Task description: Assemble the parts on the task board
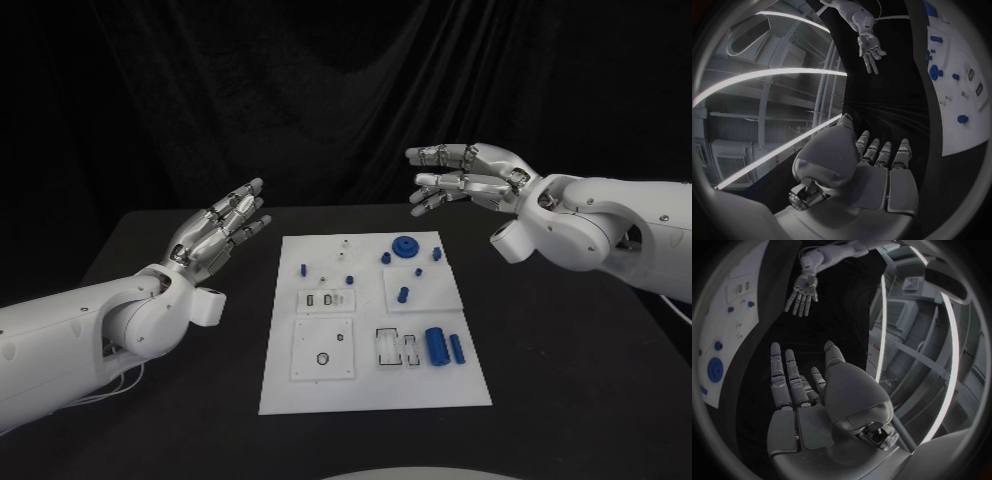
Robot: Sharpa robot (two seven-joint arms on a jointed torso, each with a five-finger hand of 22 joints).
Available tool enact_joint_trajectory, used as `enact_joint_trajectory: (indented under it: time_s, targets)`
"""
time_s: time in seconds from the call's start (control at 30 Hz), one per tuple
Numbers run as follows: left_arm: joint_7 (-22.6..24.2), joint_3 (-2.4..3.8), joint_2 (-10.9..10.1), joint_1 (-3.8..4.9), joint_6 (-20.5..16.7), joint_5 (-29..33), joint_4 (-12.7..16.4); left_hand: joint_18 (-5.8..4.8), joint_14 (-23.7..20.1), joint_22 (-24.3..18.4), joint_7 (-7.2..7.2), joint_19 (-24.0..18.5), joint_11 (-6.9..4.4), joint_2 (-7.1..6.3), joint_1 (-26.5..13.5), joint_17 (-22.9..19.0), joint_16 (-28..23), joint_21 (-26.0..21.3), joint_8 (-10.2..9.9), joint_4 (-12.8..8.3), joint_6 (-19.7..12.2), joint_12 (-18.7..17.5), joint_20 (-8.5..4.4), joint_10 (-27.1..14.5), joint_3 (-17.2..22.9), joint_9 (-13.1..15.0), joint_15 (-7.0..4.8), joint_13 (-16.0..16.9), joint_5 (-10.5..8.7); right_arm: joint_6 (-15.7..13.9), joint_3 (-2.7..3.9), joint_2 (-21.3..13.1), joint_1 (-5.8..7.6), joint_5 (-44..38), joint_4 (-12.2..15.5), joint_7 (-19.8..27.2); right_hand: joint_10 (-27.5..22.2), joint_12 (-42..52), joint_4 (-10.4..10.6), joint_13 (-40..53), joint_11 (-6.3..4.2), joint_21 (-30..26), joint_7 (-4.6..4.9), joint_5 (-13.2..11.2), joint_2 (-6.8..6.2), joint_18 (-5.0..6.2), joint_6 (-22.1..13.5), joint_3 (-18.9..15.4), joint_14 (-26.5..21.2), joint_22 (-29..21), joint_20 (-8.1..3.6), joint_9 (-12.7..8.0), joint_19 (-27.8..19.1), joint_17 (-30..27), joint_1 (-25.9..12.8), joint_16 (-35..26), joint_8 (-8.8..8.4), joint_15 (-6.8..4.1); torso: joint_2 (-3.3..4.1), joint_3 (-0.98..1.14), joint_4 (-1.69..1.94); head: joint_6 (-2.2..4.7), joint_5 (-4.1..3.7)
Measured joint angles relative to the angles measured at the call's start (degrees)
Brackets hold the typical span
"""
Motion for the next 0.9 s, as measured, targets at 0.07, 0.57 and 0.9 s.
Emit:
enact_joint_trajectory:
  time_s: [0.07,0.57,0.9]
  targets:
    - [0.01,-0.03,-0.44,0.00,-0.10,-0.16,0.26,0.00,0.00,0.00,0.00,0.00,0.00,0.00,0.00,0.00,0.00,0.00,0.00,0.00,0.00,0.00,0.00,0.00,0.00,0.00,0.00,0.00,0.00,-0.90,0.01,0.32,0.69,-6.34,0.08,-2.50,5.40,4.75,-0.95,0.62,-0.62,3.37,0.02,-1.39,-0.73,-0.01,3.04,0.45,8.20,1.52,-2.90,0.39,7.18,1.66,0.71,4.07,0.48,-2.62,0.55,-0.07,0.20,-0.09,-0.13]
    - [0.06,0.01,-2.57,1.78,-0.57,-1.38,2.35,-0.01,-0.21,0.01,0.13,-0.20,0.00,-0.08,0.53,0.00,0.00,0.00,0.00,0.00,0.12,0.00,-0.20,0.00,0.00,-0.02,-0.22,0.00,0.84,-4.98,-0.03,3.53,1.88,-61.41,1.50,-19.80,33.62,1.48,-2.40,1.13,-4.80,33.31,-3.77,-5.68,-7.39,-0.01,25.13,10.72,26.65,26.91,-9.27,4.01,19.79,15.43,-1.62,28.08,-0.03,-9.21,4.52,-0.64,1.76,-1.81,-0.97]
    - [0.09,-0.01,-3.90,2.77,-0.58,-1.74,4.74,-0.01,-0.21,0.01,0.25,-0.20,0.19,-0.09,0.98,0.00,0.00,0.00,0.00,0.00,0.25,0.00,-0.20,-0.20,0.00,-0.02,-0.22,-0.05,1.28,-6.62,-0.03,3.70,1.90,-75.53,2.24,-23.84,37.77,-2.20,-2.02,1.16,-5.09,46.64,-3.21,-5.68,-9.61,-1.94,26.51,14.06,31.35,44.40,-9.39,4.56,22.73,28.55,-3.26,36.99,-2.82,-9.55,6.39,-1.20,2.58,-1.92,-1.90]
